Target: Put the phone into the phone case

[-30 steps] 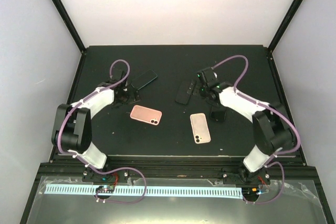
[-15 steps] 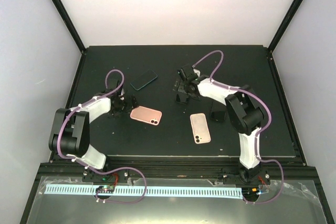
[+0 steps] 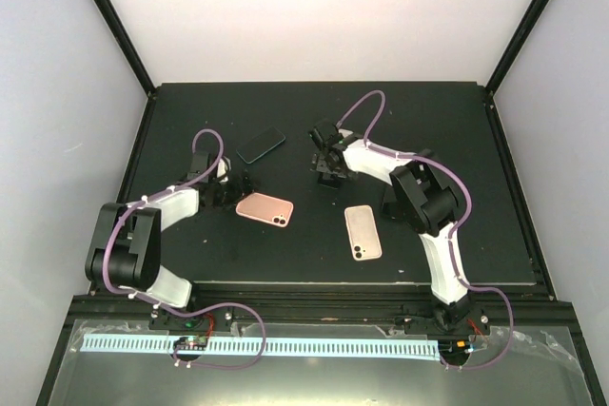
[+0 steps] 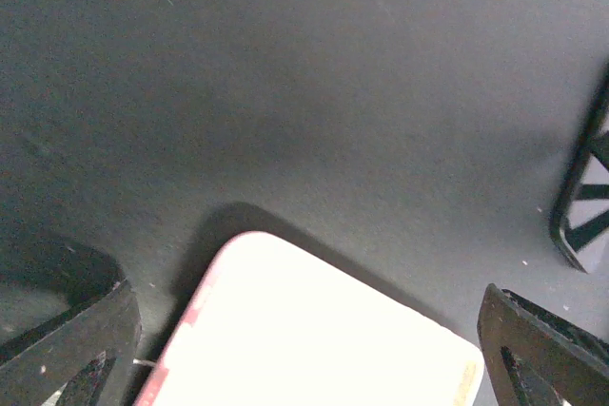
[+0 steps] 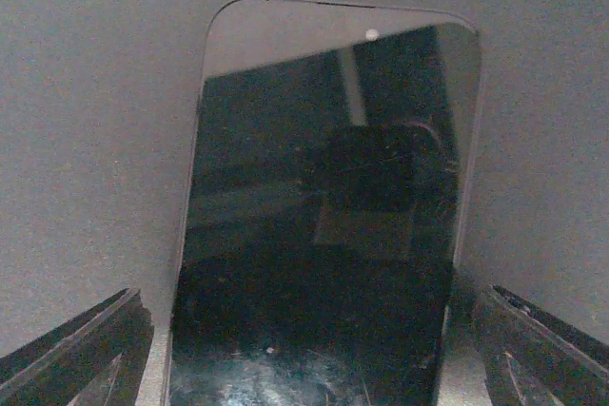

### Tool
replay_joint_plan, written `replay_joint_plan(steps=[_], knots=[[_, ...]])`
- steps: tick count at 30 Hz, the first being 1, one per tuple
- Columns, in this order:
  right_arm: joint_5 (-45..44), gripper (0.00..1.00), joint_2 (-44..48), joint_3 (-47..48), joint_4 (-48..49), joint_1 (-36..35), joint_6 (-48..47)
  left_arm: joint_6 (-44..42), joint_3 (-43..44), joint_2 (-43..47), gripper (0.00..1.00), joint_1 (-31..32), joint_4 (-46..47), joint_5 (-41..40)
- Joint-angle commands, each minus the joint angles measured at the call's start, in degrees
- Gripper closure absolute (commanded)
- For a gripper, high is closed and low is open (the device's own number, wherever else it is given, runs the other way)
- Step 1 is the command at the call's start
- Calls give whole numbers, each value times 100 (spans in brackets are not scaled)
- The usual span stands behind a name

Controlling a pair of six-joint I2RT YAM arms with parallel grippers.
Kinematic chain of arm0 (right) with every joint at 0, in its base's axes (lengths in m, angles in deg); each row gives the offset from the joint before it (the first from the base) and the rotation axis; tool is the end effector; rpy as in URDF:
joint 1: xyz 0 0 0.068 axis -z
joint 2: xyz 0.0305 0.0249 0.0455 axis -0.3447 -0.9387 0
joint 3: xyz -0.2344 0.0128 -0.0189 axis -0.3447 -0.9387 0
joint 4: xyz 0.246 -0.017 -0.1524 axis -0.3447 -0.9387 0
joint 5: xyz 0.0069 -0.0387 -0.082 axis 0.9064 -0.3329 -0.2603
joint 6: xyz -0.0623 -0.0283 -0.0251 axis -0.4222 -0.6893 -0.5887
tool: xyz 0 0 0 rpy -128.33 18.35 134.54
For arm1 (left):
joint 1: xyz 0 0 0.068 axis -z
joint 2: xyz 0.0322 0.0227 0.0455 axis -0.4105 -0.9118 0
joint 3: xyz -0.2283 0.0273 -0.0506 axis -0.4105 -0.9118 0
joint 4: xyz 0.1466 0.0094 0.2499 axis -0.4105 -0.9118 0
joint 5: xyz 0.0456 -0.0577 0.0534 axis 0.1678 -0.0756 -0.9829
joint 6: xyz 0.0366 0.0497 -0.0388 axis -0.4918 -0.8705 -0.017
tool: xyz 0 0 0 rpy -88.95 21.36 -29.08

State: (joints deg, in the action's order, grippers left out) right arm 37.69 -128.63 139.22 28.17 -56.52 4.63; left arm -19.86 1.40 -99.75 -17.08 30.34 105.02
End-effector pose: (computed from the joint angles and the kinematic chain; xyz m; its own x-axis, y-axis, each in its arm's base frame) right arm 0.3791 0.2599 0.0729 -0.8644 0.2323 -0.4459 0.1945 0.9723 0.1295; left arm 0.3011 -0.0591 0.0633 -0.8439 -0.4787 -0.2422 -0.2794 0.7775 -0.5634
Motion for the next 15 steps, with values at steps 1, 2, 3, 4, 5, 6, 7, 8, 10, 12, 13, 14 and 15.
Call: replay_joint_plan(steps=[1, 2, 3, 4, 5, 6, 7, 8, 10, 12, 13, 14, 15], knots=[[-261, 9, -86, -53, -78, -20, -210, 328, -554, -95, 1, 44, -281, 674], [-221, 9, -94, -67, -40, -20, -277, 362, -605, -58, 1, 64, -242, 752], [-189, 10, -108, -72, -20, -18, -326, 414, -656, -32, 1, 97, -181, 850], [-157, 10, -119, -76, -15, -16, -360, 456, -728, 11, 1, 138, -103, 938], [-130, 11, -131, -84, -5, -20, -392, 524, -795, 67, 1, 189, -34, 994], [-124, 12, -147, -90, 15, -20, -423, 607, -866, 128, 1, 242, 7, 1029], [-123, 13, -156, -92, 11, -19, -449, 684, -953, 201, 1, 317, 60, 1078], [-123, 14, -167, -104, 12, -18, -475, 760, -1009, 309, 1, 392, 102, 1109], [-165, 16, -172, -143, 28, -20, -513, 951, -1117, 489, 1, 604, 186, 1155], [-198, 17, -165, -204, 60, -3, -569, 1171, -1189, 667, 1, 856, 283, 1172], [-204, 17, -170, -219, 78, 7, -590, 1295, -1194, 752, 1, 990, 299, 1163], [-187, 18, -166, -249, 122, 26, -620, 1368, -1194, 825, 1, 1174, 293, 1145], [-151, 19, -173, -280, 166, 36, -652, 1425, -1187, 905, 1, 1309, 275, 1120]])
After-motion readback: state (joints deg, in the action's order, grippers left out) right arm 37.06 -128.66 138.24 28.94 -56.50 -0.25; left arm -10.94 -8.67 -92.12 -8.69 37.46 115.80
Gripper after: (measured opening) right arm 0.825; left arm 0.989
